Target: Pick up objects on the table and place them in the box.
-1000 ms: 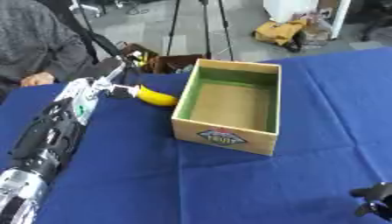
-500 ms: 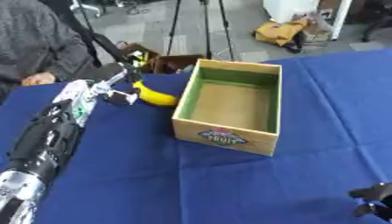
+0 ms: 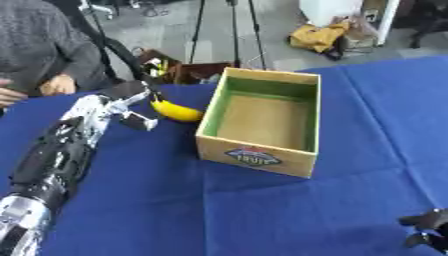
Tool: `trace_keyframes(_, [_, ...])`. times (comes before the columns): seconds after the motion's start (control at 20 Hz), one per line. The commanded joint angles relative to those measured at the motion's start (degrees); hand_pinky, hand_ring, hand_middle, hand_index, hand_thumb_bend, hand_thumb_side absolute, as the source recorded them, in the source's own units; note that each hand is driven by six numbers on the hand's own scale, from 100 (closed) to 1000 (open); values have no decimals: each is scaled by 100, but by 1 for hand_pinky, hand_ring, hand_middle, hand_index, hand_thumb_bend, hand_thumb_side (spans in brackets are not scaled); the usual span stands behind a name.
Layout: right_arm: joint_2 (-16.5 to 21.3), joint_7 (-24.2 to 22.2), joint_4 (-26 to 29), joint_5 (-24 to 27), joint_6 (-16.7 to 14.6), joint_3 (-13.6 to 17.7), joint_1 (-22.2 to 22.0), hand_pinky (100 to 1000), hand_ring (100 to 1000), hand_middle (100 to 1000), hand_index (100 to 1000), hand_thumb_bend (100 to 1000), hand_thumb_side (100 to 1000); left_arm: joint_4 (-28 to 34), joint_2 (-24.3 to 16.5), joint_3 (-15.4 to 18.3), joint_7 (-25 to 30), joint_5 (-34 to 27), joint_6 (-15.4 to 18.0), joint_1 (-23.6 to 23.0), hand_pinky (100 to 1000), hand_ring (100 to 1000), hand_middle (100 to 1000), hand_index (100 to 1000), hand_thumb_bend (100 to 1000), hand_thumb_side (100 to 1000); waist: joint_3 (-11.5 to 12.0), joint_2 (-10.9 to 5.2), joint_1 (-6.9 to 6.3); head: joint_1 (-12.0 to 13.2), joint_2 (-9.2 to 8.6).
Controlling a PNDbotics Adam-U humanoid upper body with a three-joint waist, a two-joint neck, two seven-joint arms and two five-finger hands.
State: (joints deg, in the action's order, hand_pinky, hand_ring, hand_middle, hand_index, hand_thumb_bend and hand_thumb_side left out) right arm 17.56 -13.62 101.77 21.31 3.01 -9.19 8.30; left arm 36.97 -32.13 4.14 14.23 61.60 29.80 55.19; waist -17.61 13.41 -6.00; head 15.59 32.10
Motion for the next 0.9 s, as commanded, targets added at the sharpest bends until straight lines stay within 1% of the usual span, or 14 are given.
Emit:
trace_keyframes(0.05, [58, -21, 106, 3, -13, 19, 32, 527, 700, 483, 530, 100, 924, 32, -93, 6, -72, 108, 107, 103, 905, 797, 764, 862, 203, 160, -5, -85, 21, -12, -57])
trace_keyframes(0.35, [51, -24, 100, -6, -12, 19, 30, 527, 700, 483, 530, 100, 925, -41, -49, -1, -280, 216, 179, 105, 919, 818, 796, 873, 199, 164, -30, -78, 9, -13, -64])
trace_keyframes(0.6, [49, -32, 86, -20, -2, 10, 32, 527, 699, 483, 530, 100, 928, -99, -47, 10, -391, 269, 217, 121, 941, 858, 833, 880, 207, 162, -66, -65, -32, -11, -80])
trace_keyframes(0.75, [47, -32, 80, -29, -1, 10, 37, 527, 698, 483, 530, 100, 928, -95, -50, 18, -542, 297, 219, 122, 944, 863, 838, 879, 208, 160, -83, -55, -50, -15, -81])
trace_keyframes(0.9, [43, -31, 74, -42, 2, 10, 43, 526, 698, 484, 529, 100, 931, -132, -41, 14, -633, 327, 229, 123, 955, 885, 855, 878, 191, 165, -114, -28, -77, -22, -91])
